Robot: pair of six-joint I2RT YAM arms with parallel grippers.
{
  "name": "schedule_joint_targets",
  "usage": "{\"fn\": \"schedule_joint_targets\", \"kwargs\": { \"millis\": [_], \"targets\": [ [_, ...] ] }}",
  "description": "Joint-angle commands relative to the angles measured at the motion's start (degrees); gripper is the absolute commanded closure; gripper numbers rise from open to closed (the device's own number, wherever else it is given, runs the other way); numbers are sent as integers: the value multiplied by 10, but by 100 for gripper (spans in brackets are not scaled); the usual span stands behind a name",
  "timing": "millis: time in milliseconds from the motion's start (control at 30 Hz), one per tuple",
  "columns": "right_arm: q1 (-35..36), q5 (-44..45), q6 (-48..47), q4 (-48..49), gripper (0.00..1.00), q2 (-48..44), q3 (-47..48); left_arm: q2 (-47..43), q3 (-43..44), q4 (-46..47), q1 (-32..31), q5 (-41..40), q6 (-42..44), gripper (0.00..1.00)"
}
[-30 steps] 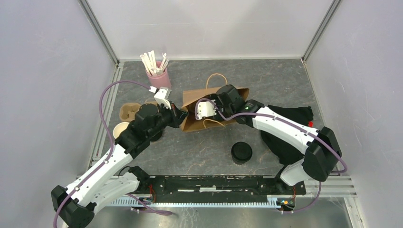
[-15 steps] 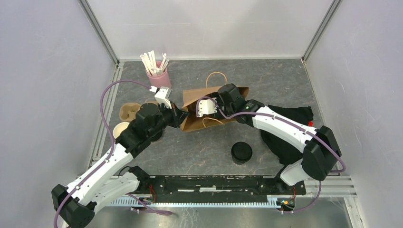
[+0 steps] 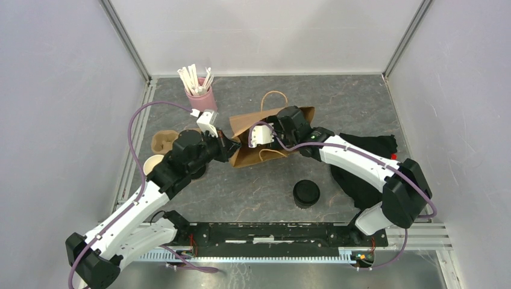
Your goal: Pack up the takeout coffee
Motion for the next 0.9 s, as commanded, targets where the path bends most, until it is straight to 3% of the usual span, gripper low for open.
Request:
{"fn": "schedule_joint_targets", "kwargs": {
  "millis": [0,867],
  "targets": [
    [-7,-3,-1,48,95,6,-4,2,23,-5,-4,27,-35,98],
    [-23,-94,1,88,90,53,-3,20,44,-14,-8,27,-43,98]
  ]
}}
